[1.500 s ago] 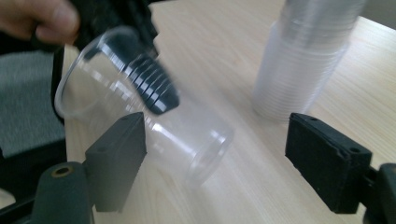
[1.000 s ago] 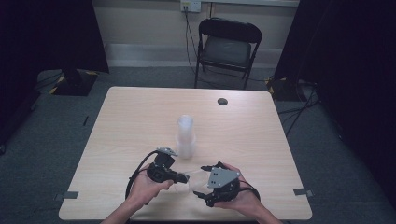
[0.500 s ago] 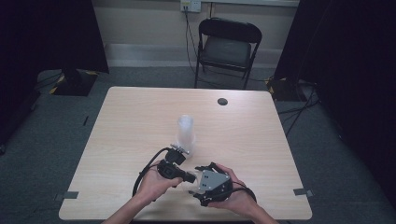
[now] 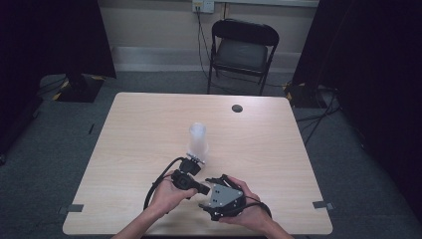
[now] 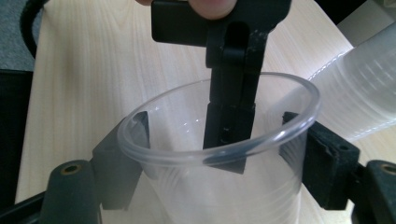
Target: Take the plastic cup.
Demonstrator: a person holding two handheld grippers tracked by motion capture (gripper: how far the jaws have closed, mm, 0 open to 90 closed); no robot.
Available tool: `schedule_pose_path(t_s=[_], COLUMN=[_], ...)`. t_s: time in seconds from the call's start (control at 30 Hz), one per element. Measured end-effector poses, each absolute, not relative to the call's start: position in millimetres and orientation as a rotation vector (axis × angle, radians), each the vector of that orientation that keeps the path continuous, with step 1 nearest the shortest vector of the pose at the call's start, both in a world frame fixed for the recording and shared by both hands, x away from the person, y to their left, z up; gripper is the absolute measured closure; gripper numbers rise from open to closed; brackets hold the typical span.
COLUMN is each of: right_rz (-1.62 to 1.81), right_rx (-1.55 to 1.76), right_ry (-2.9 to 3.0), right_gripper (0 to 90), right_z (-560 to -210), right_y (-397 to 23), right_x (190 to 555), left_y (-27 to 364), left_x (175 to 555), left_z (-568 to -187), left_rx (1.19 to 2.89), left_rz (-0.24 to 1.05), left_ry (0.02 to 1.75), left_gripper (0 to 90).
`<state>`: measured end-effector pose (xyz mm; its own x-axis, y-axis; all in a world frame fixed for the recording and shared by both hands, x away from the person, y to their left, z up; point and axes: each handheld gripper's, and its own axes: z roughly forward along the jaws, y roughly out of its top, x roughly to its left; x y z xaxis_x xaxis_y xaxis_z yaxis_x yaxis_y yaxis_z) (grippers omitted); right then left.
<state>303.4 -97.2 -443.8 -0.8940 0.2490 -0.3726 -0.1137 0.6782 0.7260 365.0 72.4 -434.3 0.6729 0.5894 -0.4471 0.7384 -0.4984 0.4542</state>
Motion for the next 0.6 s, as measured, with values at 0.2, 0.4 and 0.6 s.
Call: schedule_pose_path(t_s=[0.2,0.4,0.6], right_rz=[1.092,1.109,1.134], right_rx=[0.094,0.085,0.089], right_ry=[2.463,2.458,2.445], right_gripper=[24.3,28.5,29.4], right_z=[-446.3,-446.6,-444.2], right_y=[-94.5,-95.6,-97.7], right_x=[302.1,299.5,299.5], left_y=[69.1,70.5,71.8], left_x=[363.4,361.3,357.0], left_z=[-436.6,-435.9,-433.0], left_rx=[2.272,2.251,2.24], left_rz=[-0.309,-0.304,-0.25], left_ry=[1.008,1.01,0.988], left_gripper=[89.8,89.7,87.9])
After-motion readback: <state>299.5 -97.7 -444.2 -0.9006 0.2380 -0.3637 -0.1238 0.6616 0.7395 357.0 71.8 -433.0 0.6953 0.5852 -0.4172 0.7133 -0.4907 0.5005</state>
